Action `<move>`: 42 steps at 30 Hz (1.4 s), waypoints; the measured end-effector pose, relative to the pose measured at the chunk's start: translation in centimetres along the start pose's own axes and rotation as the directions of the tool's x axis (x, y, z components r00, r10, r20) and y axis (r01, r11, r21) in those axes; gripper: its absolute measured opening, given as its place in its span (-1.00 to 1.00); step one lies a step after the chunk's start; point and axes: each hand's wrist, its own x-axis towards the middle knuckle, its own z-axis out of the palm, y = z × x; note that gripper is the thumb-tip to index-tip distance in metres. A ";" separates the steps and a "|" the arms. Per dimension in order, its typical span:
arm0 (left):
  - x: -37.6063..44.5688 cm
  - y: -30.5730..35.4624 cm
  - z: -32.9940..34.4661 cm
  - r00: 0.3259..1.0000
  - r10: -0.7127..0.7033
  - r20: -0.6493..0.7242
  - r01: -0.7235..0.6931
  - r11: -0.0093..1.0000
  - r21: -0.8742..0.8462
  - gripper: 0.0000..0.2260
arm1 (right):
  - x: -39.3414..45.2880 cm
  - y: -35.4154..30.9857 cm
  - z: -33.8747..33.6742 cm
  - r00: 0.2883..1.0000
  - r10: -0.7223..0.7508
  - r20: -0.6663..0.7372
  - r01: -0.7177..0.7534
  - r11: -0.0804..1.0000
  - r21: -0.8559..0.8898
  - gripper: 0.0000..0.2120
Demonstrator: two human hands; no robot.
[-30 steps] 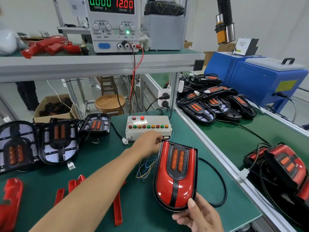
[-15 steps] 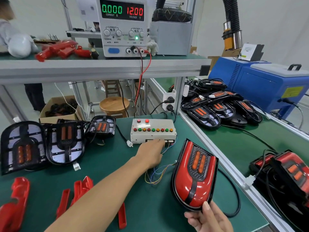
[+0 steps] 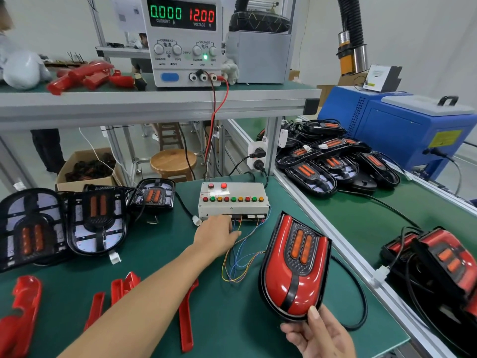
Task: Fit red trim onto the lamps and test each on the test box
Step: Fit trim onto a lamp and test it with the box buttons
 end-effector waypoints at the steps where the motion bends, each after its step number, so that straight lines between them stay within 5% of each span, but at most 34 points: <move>1: 0.1 0.1 0.2 1.000 0.004 0.015 -0.004 1.000 -0.001 -0.81 | 0.0 0.0 0.0 1.000 0.004 0.003 -0.004 1.000 -0.001 -0.59; 9: 0.2 1.4 1.2 0.997 0.016 -0.079 -0.011 0.998 0.060 -0.70 | 0.0 -0.1 0.0 1.000 0.010 0.023 -0.009 1.000 -0.020 -0.56; 15: -0.2 0.9 1.1 0.996 0.083 -0.020 -0.082 0.995 0.065 -0.90 | 0.0 0.0 0.0 1.000 0.007 0.024 -0.007 1.000 -0.022 -0.57; 19: 0.1 0.7 0.3 0.993 0.045 0.106 -0.049 0.998 0.029 -0.86 | 0.0 0.0 0.0 1.000 -0.003 0.024 0.004 1.000 -0.024 -0.58; 26: -0.8 -0.8 -1.5 0.975 -0.006 0.222 0.081 0.940 -0.330 -0.86 | -0.2 0.3 0.0 0.999 -0.040 0.000 0.040 0.999 -0.007 -0.61; 35: -2.8 -0.2 -3.6 0.859 -0.116 0.498 0.169 0.984 -0.061 -0.77 | -0.2 0.5 0.0 0.999 -0.055 0.003 0.055 0.998 -0.013 -0.60; 42: -4.7 1.6 -3.5 0.890 -0.198 0.410 0.129 0.973 0.190 -0.90 | -0.2 0.4 0.1 0.998 -0.057 0.000 0.057 0.998 -0.020 -0.59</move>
